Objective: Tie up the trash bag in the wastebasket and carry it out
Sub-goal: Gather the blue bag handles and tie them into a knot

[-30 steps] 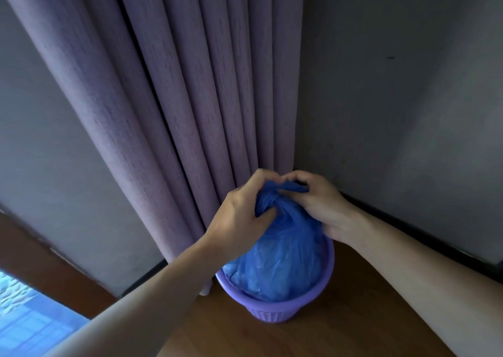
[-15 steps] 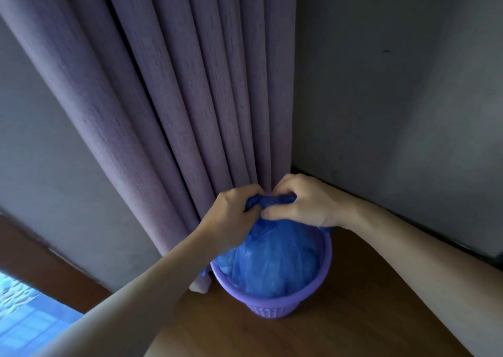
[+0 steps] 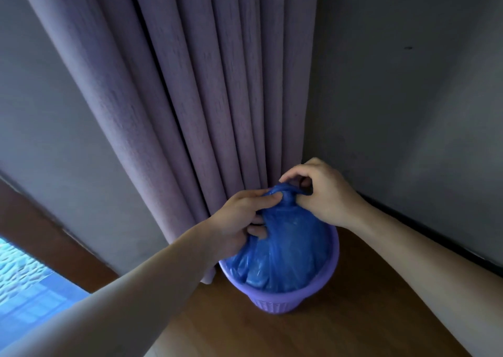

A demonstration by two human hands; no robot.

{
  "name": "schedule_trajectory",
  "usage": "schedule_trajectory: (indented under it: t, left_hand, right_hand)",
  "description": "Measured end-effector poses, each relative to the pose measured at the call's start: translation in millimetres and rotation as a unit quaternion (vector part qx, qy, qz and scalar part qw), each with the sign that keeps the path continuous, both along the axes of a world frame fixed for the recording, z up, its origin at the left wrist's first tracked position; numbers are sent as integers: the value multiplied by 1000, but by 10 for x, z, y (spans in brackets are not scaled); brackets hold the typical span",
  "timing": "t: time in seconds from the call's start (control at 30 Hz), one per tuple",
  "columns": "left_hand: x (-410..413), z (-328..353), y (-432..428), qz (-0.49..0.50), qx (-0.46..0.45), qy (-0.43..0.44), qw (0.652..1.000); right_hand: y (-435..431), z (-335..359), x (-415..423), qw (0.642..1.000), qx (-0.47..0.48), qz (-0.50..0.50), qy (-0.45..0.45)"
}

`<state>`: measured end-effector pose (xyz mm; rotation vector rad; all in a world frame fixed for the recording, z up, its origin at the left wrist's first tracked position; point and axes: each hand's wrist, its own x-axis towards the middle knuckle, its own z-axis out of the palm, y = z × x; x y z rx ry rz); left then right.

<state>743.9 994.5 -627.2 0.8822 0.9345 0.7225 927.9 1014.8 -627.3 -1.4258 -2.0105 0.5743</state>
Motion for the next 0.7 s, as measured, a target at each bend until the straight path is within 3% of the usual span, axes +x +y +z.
schedule_trajectory:
  t: [0.13,0.27,0.33,0.43,0.6,0.7]
  left_hand:
    - [35,7,16,35,-37,-79,996]
    - [26,-9,50,60,-45,-60,995]
    - [-6,-47,73,67,-38,-46,996]
    - [-60,-96,95,68,-34,-30,997]
    - [-70,-108,96,65,-20,-11,998]
    - [-34,-97,65,61,55,79,993]
  right_hand:
    - [-28,-137,-61,999,38,-9,10]
    - [-66,-129,-65,992,123,-25,16]
    - [-83,-82,-42,989,144,19,12]
    - [-113,-73,-54,991,110,75,1]
    - [-99,-103,-90,996,66,37,36]
    - [-108,-69,-134,997,68,8,36]
